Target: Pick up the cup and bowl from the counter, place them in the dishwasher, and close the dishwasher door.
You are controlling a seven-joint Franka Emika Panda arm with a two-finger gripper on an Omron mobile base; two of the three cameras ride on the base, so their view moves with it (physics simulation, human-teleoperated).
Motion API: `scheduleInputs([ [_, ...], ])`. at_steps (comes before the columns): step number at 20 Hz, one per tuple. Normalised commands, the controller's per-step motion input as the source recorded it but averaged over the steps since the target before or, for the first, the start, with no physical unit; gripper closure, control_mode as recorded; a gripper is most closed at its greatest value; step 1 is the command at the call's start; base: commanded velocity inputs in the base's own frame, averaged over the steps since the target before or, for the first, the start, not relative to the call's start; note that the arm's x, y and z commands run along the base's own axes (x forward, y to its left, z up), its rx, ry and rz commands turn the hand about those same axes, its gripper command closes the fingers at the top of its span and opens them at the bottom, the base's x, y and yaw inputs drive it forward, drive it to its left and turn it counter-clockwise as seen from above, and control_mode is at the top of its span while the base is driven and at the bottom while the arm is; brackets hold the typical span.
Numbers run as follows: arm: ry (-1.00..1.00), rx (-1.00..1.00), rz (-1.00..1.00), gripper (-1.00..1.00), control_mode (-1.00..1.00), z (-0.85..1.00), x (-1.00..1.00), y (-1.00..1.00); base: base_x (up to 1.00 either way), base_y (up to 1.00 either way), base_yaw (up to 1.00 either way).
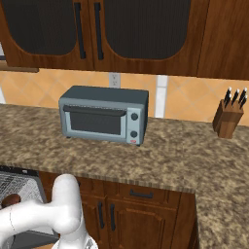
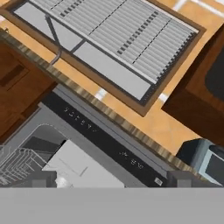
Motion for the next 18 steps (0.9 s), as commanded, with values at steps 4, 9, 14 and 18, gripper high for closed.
scheduleInputs([
  [4,0.26,-0.06,-0.06,-1.00,-1.00,-0.26,0.32,0.04,0.00,0.00,0.00],
  [9,0.08,-0.04,-0.01,-1.00,-1.00,-0.41,0.04,0.02,0.00,0.00,0.00],
  [14,-0.01,-0.10,0.00,-1.00,-1.00,-0.87,0.00,0.10,0.00,0.00,0.00],
  [18,-0.05,-0.14,0.00,-1.00,-1.00,-1.00,0.00,0.11,0.00,0.00,0.00],
])
